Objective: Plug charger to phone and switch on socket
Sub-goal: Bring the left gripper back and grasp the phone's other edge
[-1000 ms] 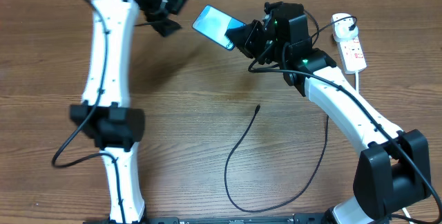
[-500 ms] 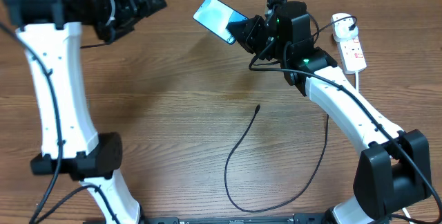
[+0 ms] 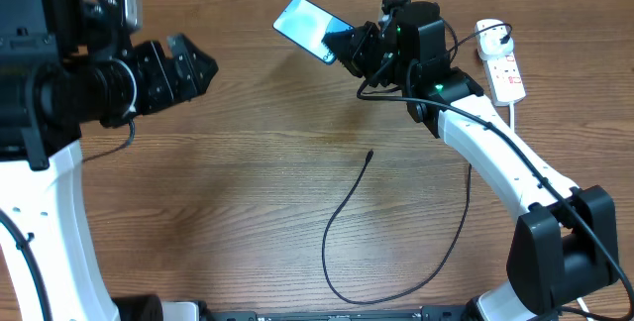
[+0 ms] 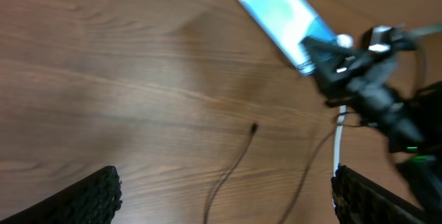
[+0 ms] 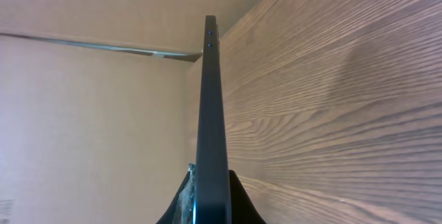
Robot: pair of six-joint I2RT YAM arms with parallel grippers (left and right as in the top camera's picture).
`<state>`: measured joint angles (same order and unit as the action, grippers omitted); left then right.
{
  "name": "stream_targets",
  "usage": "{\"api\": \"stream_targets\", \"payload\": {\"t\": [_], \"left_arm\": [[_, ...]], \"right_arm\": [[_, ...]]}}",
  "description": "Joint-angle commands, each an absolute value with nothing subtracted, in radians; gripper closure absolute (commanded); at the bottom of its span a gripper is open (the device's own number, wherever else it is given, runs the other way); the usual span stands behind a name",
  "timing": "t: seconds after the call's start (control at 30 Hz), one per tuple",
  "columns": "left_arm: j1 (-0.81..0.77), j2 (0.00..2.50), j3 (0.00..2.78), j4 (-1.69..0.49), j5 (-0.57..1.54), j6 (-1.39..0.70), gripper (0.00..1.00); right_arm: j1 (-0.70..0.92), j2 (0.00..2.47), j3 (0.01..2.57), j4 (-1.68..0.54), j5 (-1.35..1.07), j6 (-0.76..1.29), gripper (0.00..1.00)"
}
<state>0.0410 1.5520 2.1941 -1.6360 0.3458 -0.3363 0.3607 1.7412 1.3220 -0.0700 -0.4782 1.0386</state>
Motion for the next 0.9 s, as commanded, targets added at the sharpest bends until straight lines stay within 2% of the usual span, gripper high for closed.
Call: {"api": "stream_targets", "payload": {"t": [0.0, 0.2, 0.33, 0.5, 0.6, 0.87], "left_arm": [[0.053, 1.583, 2.052, -1.554, 0.357, -0.326, 0.08], [0.059, 1.660, 1.830, -1.210, 0.770, -0.314, 0.06], [0.036, 1.763, 1.722, -1.055, 0.922, -0.361, 0.07], [0.008, 1.911, 1.696, -0.904, 1.138, -0.363, 0.12], [-0.017, 1.992, 1.696, -0.731, 1.309, -0.393, 0.13], [-0.087, 2.044, 1.697, -0.510, 1.292, -0.611, 0.14]], "right_arm": [[0.359, 1.712, 1.341, -0.045, -0.509, 1.105, 0.96], [0.359, 1.712, 1.341, -0.041, -0.561, 1.105, 0.96], [0.359, 1.712, 1.341, -0.031, -0.563, 1.119, 0.96], [0.359, 1.712, 1.341, -0.030, -0.547, 1.136, 0.96], [0.359, 1.712, 1.341, -0.030, -0.540, 1.163, 0.96], [0.369, 1.712, 1.341, -0.036, -0.425, 1.252, 0.96]]}}
